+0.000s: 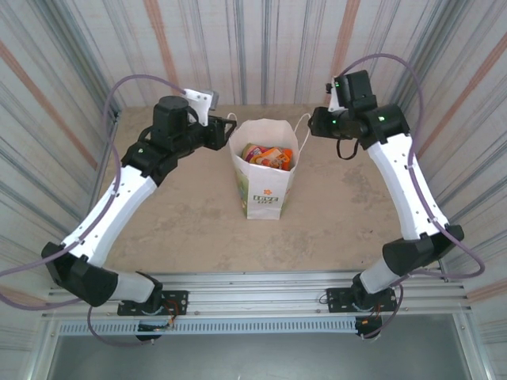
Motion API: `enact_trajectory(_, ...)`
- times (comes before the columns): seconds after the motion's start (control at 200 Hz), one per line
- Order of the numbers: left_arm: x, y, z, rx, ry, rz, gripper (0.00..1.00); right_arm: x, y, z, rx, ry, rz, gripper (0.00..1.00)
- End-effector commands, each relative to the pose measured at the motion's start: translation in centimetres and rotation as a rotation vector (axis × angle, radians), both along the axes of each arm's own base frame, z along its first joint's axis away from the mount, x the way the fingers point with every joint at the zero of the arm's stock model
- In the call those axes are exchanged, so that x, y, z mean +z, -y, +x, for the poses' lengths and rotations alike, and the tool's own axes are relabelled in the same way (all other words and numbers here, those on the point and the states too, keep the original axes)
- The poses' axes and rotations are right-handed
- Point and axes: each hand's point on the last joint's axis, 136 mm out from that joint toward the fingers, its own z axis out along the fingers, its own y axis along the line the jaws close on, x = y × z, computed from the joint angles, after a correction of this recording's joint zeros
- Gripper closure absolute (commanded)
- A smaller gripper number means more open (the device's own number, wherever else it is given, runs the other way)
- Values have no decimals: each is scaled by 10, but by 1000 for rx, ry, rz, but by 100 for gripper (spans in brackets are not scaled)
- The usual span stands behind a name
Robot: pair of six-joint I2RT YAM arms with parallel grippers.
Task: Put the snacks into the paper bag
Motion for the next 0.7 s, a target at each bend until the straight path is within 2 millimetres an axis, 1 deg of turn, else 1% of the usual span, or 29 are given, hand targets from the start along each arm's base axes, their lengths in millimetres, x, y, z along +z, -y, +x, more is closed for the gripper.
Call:
enact_trajectory(0.0,24,-43,-10,119,72,32,42,3,23,-6,-22,37,-2,45)
enact_trajectory(0.085,19,-74,-12,207,83,51,36,-7,48,-6,-94,64,-26,32)
enact_trajectory(0.105,16,-81,-12,230,82,53,33,-11,55,-5,-125,72,-30,27)
enact_trajectory(0.115,15,-85,-12,242,81,54,31,-12,59,-4,-140,80,-31,21)
enact_trajectory(0.13,13,-91,-12,258,82,56,28,-15,64,-5,-157,84,-32,4)
enact_trajectory(0.14,11,-95,-13,269,81,56,24,-17,67,-4,-169,90,-33,0)
enact_trajectory(0.15,10,-99,-13,280,82,58,18,-19,70,-4,-179,96,-32,1)
enact_trajectory(0.155,9,-100,-13,284,81,58,10,-19,71,-3,-185,99,-31,1)
enact_trajectory(0.16,8,-102,-13,289,81,59,6,-22,73,-3,-189,99,-32,1)
enact_trajectory(0.17,6,-106,-13,300,81,59,2,-22,75,-3,-198,109,-30,1)
enact_trajectory(0.18,5,-109,-13,310,84,59,2,-24,78,-4,-208,117,-29,1)
enact_trajectory(0.185,6,-111,-13,313,88,58,2,-24,80,-4,-213,121,-28,1)
enact_trajectory(0.19,3,-113,-13,319,86,61,1,-20,81,-3,-216,136,-24,1)
enact_trajectory(0.195,1,-114,-13,323,84,63,1,-24,82,-3,-221,132,-26,1)
enact_trajectory(0.246,-12,-132,-13,369,88,77,1,-34,93,-3,-246,176,-22,1)
enact_trajectory(0.251,-13,-133,-13,372,89,79,1,-37,94,-3,-248,174,-24,1)
enact_trajectory(0.266,-15,-137,-13,384,97,84,1,-39,96,-3,-249,194,-24,1)
enact_trajectory(0.316,-33,-151,-11,426,108,115,1,-56,104,-4,-256,234,-42,1)
enact_trajectory(0.321,-32,-152,-11,431,115,115,1,-56,105,-4,-255,240,-43,1)
enact_trajectory(0.341,-41,-157,-10,448,120,131,1,-62,106,-5,-252,258,-49,1)
enact_trajectory(0.366,-48,-162,-9,465,137,146,1,-70,109,-5,-247,277,-61,1)
enact_trajectory(0.371,-47,-163,-9,469,146,148,1,-74,109,-6,-245,276,-64,1)
enact_trajectory(0.421,-67,-172,-8,502,162,192,1,-92,114,-7,-243,317,-92,1)
enact_trajectory(0.511,-93,-179,-6,529,180,234,1,-129,121,-10,-252,385,-140,1)
enact_trajectory(0.566,-110,-179,-5,526,179,249,1,-146,125,-12,-261,418,-147,1)
enact_trajectory(0.611,-126,-182,-4,545,169,262,1,-162,129,-14,-280,413,-149,1)
enact_trajectory(0.691,-156,-192,-4,594,143,289,1,-186,134,-14,-291,373,-156,1)
